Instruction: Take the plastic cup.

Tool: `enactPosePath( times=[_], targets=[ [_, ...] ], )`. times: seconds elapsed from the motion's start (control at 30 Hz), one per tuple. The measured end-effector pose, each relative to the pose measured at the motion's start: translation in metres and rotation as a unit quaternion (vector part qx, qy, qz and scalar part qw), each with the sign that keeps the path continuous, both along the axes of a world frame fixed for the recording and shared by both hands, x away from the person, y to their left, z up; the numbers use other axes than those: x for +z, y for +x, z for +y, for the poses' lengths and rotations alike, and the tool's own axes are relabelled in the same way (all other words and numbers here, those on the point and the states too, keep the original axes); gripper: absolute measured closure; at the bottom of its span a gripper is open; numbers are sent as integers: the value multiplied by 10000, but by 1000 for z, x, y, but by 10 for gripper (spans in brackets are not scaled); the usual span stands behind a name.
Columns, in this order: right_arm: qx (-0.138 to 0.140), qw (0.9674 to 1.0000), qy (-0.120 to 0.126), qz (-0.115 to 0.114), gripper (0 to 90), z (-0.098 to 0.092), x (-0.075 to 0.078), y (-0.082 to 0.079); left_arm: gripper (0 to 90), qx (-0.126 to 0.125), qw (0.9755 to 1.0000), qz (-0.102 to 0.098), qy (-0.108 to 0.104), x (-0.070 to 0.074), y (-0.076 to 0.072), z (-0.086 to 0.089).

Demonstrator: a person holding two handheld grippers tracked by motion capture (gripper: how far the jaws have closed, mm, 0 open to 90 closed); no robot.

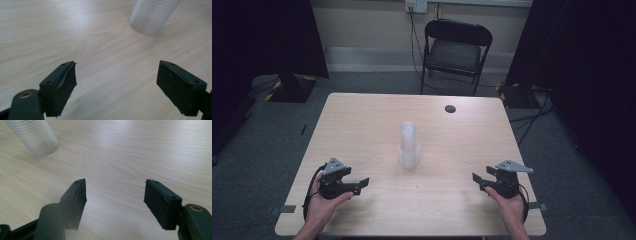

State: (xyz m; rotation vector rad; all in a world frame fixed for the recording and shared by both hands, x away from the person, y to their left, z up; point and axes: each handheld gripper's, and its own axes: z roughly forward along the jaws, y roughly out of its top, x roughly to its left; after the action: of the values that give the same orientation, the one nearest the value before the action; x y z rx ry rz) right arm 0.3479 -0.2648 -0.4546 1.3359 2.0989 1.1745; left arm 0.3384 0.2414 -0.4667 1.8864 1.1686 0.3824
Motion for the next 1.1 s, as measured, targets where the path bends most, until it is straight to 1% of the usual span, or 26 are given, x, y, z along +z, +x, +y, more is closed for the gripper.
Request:
enactPosePath(
  times=[0.1,0.17,0.2,0.23,0.27,0.3,0.37,0.4,0.43,0.47,0.5,0.53,0.57,0.6,0.63,0.67,0.7,0.73,0.77,0.8,0.87,0.9,0.97,1.03,1.07,1.1],
  targets=[
    [85,9999,43,47,343,1,-2,0,177,7,10000,-25,-3,1,1,-5],
    [87,9999,76,73,381,2,-3,0,177,-16,9999,-12,100,3,3,-9],
    [87,9999,76,73,381,2,-3,0,177,-16,9999,-12,100,3,3,-9],
    [117,9999,72,59,380,3,-3,0,177,-89,9999,-45,55,3,3,-12],
    [147,9998,102,68,380,4,-3,1,177,-100,9999,-46,7,3,4,-15],
    [147,9998,102,68,380,4,-3,1,177,-100,9999,-46,7,3,4,-15],
    [222,9997,118,47,381,6,-3,0,177,-213,9997,-129,11,7,3,-18],
    [218,9997,134,48,380,6,-2,-2,177,-309,9991,-281,-67,12,2,-21],
    [243,9996,160,37,380,6,-1,-2,177,-354,9985,-385,-183,15,2,-23],
    [236,9996,175,28,380,6,0,-3,177,-403,9978,-444,-281,18,1,-25],
    [240,9995,181,-1,380,6,1,-3,176,-524,9968,-461,-378,21,0,-27],
    [235,9995,215,-3,381,7,2,-4,177,-524,9968,-461,-378,21,0,-27],
    [235,9995,215,-3,381,7,2,-4,177,-612,9959,-498,-435,25,-1,-29],
    [263,9994,234,21,385,7,3,-6,177,-733,9948,-580,-406,32,-3,-35],
    [263,9994,234,21,385,7,3,-6,177,-733,9948,-580,-406,32,-3,-35],
    [289,9993,250,14,385,8,2,-7,177,-801,9942,-601,-393,39,-3,-39],
    [289,9993,250,14,385,8,2,-7,176,-801,9942,-601,-393,39,-3,-39],
    [303,9992,257,41,385,9,2,-7,176,-794,9944,-536,-444,41,-2,-40],
    [317,9992,248,19,383,9,2,-7,177,-754,9955,-419,-385,43,1,-42],
    [310,9992,246,13,383,9,2,-7,183,-769,9957,-348,-374,43,3,-43],
    [275,9994,232,-11,383,8,1,-7,227,-797,9955,-303,-410,43,4,-43],
    [264,9994,238,2,381,8,1,-7,222,-850,9949,-302,-441,44,7,-44],
    [280,9993,261,-6,377,8,1,-6,211,-916,9938,-421,-467,47,9,-46],
    [291,9992,282,-2,373,9,0,-7,209,-934,9937,-454,-431,50,10,-48],
    [305,9992,273,-3,371,9,1,-7,199,-966,9931,-507,-419,52,11,-50],
    [324,9990,296,-25,370,10,1,-8,194,-1029,9916,-644,-443,58,12,-53]
  ],
)
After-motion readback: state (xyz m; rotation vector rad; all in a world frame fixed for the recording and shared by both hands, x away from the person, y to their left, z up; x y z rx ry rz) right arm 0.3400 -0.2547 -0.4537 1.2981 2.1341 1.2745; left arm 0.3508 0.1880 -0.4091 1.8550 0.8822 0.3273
